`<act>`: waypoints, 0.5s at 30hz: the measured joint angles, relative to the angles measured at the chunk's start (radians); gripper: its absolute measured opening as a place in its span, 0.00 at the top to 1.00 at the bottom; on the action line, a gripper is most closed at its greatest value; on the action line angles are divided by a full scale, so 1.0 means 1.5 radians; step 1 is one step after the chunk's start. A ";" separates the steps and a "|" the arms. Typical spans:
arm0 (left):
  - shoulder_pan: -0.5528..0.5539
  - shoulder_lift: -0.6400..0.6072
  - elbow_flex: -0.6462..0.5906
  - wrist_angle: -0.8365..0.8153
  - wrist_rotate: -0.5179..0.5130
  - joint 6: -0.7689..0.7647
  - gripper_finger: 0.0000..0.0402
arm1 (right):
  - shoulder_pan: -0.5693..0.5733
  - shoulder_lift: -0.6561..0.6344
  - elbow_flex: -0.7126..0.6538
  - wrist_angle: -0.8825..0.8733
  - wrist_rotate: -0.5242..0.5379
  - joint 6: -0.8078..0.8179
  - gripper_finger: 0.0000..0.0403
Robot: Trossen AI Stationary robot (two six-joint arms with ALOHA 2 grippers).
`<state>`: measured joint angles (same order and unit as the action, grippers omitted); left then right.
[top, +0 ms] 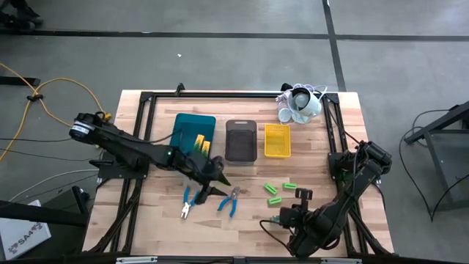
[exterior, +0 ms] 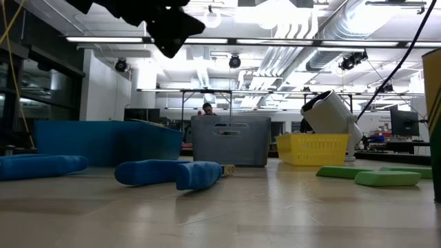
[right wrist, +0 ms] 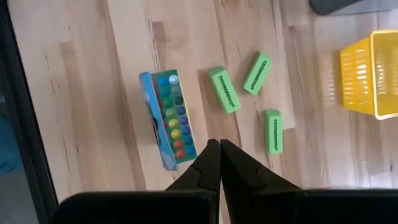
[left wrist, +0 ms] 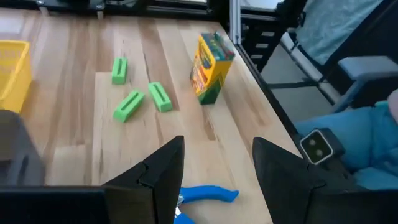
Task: Pick & Place School Supplies
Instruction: Put the crayon box into the blue bin
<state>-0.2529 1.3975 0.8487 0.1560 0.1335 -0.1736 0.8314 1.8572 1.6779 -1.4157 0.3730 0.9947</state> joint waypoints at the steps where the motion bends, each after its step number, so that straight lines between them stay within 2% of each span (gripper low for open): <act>1: -0.006 0.009 0.000 0.015 -0.009 0.004 0.54 | 0.000 0.000 0.000 -0.001 -0.001 0.001 1.00; 10: -0.027 0.044 0.000 0.065 -0.029 0.009 0.54 | 0.005 0.000 0.000 0.004 -0.025 -0.035 0.99; 15: -0.027 0.047 -0.001 0.068 -0.030 -0.003 0.54 | -0.001 0.000 0.000 0.024 -0.055 -0.067 0.92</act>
<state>-0.2932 1.4684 0.8474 0.2586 0.0890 -0.1787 0.8292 1.8572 1.6775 -1.3790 0.2897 0.8938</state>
